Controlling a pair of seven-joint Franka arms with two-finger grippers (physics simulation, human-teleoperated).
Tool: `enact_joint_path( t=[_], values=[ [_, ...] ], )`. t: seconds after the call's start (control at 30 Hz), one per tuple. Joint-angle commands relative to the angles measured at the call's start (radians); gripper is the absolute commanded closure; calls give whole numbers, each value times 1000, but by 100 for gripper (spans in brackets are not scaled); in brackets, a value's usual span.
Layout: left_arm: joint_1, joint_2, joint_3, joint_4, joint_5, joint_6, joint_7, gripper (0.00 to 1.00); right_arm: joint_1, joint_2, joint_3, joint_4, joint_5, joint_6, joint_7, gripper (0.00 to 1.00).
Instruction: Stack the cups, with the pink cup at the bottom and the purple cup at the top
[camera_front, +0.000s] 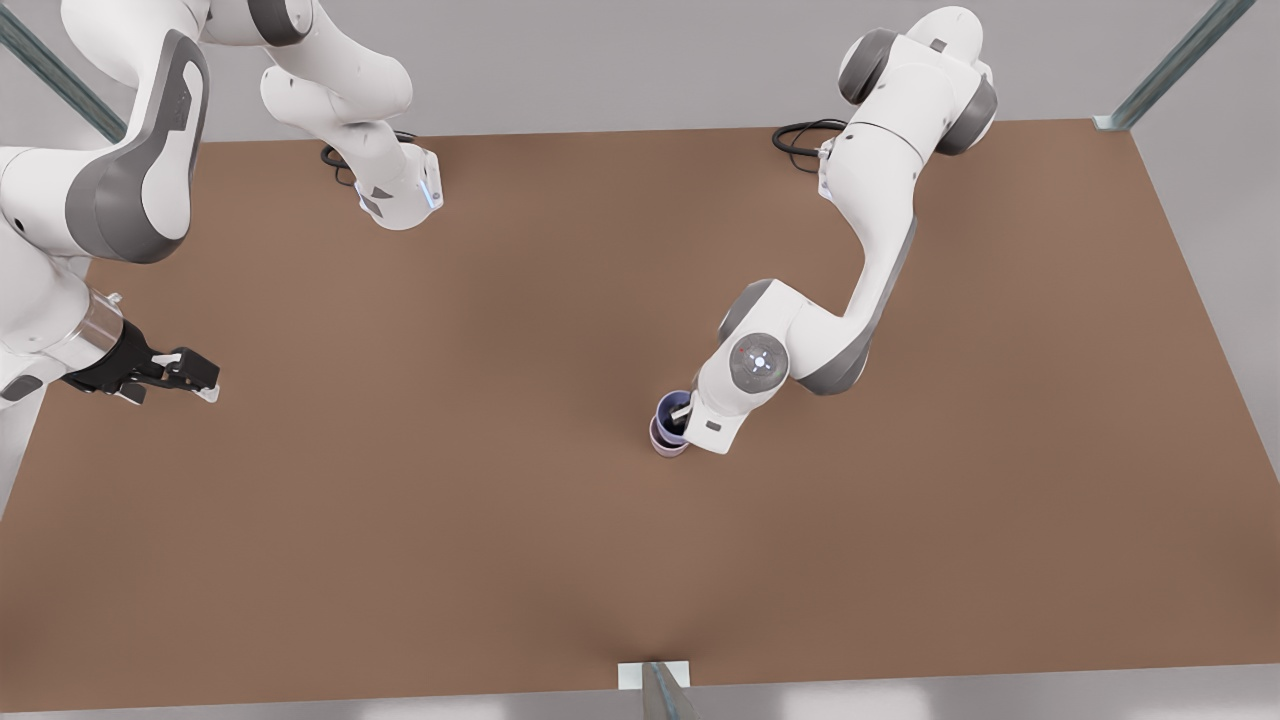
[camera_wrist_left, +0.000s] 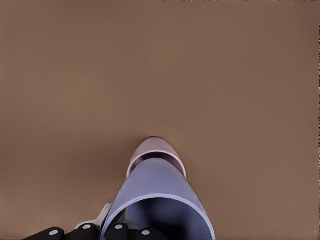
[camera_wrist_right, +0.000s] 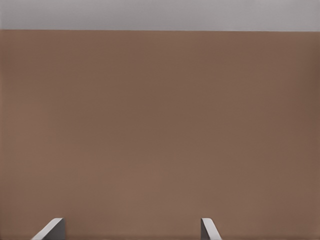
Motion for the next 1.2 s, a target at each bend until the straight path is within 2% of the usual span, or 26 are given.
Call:
enact_joint_path(
  t=[0.0,0.67,0.73,0.77,1.07,1.13,1.17],
  values=[
    [0,1,0,1,-3,23,-97,79,0,-1,-1,2,2,0,-12,0],
    [-14,26,-2,-7,6,25,-94,79,0,-1,-1,0,0,7,-12,0],
    [-14,30,-2,-7,5,25,-86,53,0,-1,-1,0,0,7,-12,0],
    [-14,32,-2,-7,5,25,-84,49,0,-1,-1,0,0,7,-12,0],
    [-14,33,-2,-4,5,25,-80,46,0,-1,-1,0,2,7,-12,0],
    [-14,29,-2,-1,6,22,-81,40,0,-1,-1,0,0,9,-12,0],
    [-14,24,0,-1,21,17,-83,29,0,-1,-1,0,0,9,-12,0]
  ],
)
